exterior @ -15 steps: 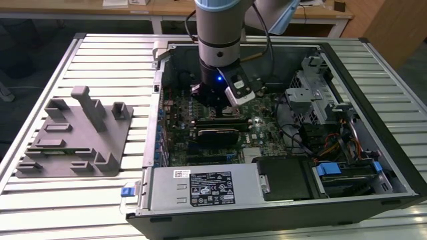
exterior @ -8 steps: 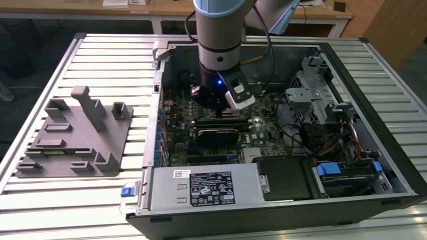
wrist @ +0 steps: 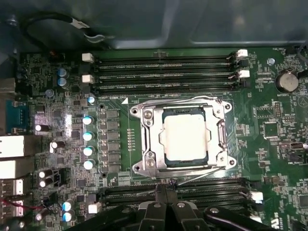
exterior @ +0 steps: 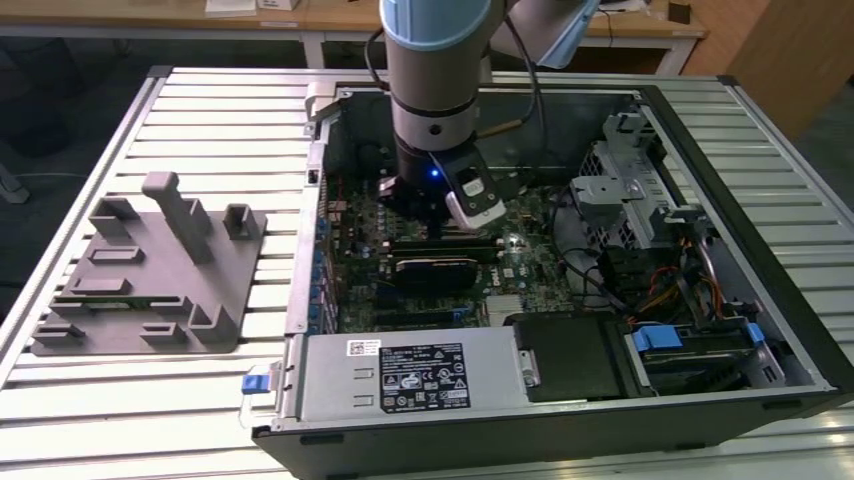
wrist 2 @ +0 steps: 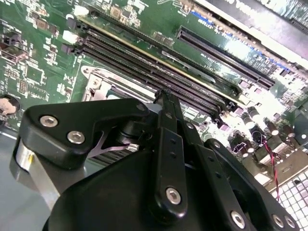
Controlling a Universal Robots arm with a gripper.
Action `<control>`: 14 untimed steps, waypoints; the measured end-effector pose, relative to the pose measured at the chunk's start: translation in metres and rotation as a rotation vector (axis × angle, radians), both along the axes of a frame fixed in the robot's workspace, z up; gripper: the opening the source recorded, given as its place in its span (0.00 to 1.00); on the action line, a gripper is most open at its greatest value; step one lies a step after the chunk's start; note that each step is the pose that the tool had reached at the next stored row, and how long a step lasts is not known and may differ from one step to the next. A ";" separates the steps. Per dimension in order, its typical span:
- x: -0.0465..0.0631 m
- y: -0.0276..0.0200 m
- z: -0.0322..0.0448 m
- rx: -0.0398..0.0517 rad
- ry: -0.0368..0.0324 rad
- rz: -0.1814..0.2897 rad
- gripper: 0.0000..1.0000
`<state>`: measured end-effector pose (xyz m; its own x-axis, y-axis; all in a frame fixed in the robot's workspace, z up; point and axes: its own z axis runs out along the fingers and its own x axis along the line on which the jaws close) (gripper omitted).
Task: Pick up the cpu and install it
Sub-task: 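Install the second cpu locking lever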
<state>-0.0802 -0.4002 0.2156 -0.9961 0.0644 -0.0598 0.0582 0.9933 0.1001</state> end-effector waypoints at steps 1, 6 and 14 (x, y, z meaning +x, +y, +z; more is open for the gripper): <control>-0.001 -0.0004 -0.0006 0.0048 0.0000 0.000 0.11; -0.003 -0.0042 -0.0037 0.0197 -0.0001 0.000 0.11; -0.007 -0.0102 -0.0079 0.0521 -0.0001 0.000 0.11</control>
<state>-0.0875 -0.4103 0.2077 -0.9961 0.0675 -0.0564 0.0582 0.9867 0.1517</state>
